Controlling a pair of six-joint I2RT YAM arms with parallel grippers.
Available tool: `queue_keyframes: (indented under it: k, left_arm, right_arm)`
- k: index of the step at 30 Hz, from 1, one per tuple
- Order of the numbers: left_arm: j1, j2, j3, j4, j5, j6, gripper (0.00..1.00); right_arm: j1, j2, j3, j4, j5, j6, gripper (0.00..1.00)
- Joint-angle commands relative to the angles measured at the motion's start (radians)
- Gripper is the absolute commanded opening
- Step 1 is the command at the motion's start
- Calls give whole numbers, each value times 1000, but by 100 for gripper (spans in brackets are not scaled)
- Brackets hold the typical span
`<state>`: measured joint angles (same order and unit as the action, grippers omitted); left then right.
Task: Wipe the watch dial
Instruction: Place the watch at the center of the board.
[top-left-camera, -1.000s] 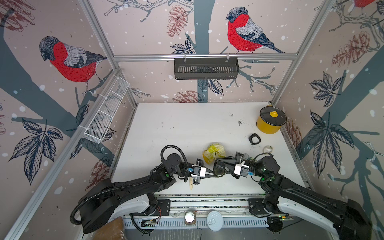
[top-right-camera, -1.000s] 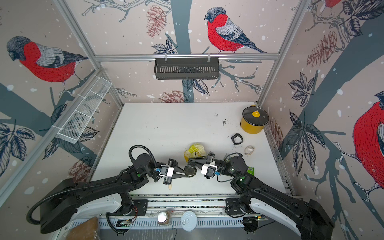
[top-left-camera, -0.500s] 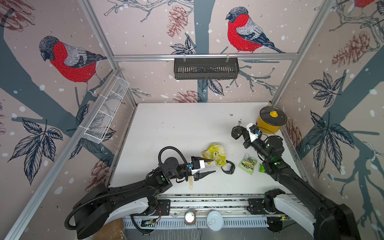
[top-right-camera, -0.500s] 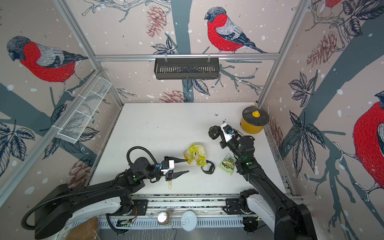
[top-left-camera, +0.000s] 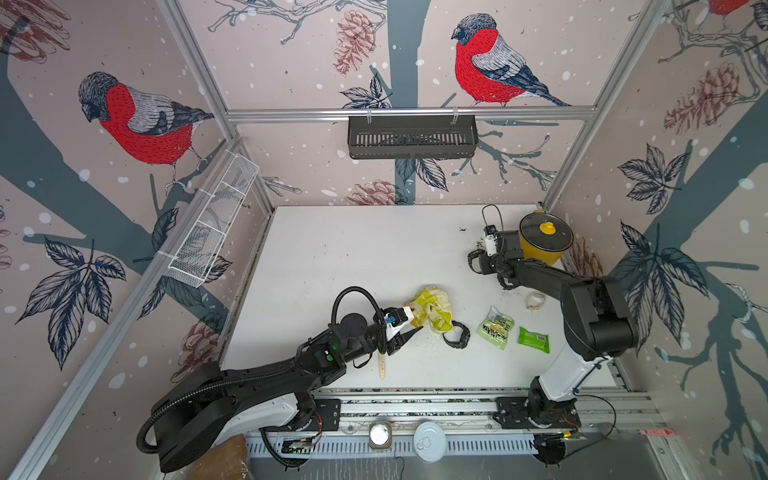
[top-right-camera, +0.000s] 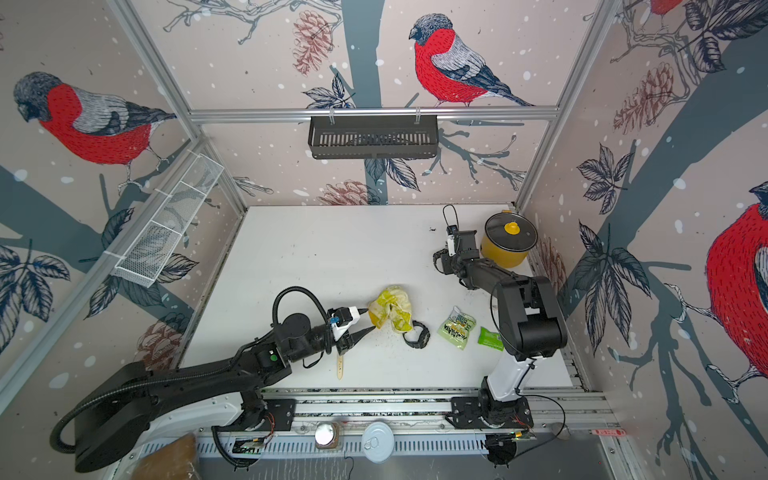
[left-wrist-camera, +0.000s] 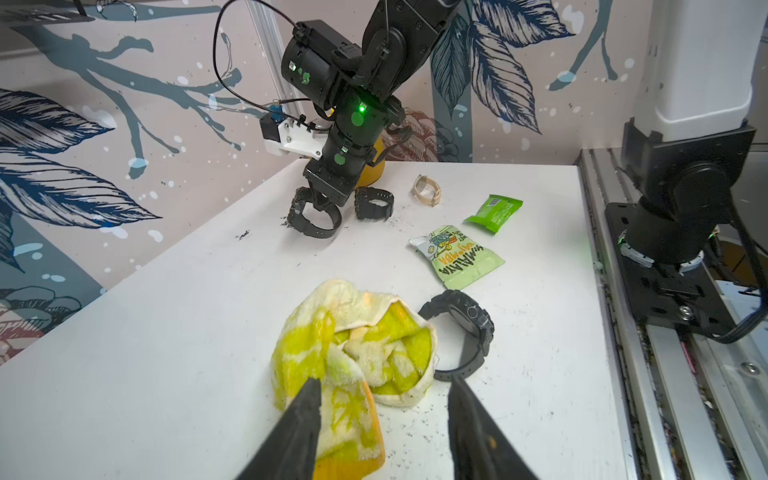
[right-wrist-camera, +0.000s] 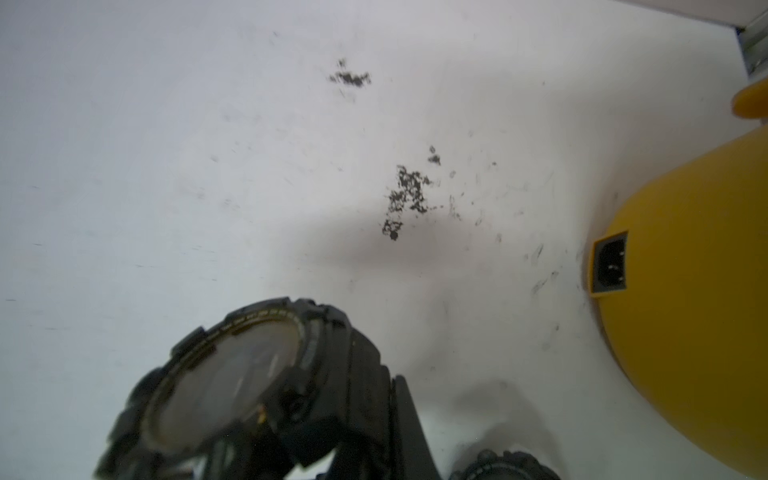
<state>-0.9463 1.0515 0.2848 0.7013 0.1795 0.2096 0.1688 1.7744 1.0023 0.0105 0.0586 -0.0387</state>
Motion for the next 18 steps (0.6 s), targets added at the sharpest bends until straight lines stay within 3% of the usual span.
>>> queue_keyframes:
  k: [1, 8, 11, 18]
  left_arm:
    - [2, -1, 1, 7, -25, 16, 50]
    - [5, 14, 2, 33, 53, 20, 50]
    - [4, 27, 11, 15, 99, 33, 51]
    - [-5, 101, 75, -68, 291, 139, 57]
  right_arm:
    - [2, 69, 58, -138, 87, -26, 3]
    - [17, 150, 75, -154, 149, -26, 15]
    - [18, 156, 71, -141, 145, -15, 26]
    - [39, 53, 75, -145, 168, 11, 39]
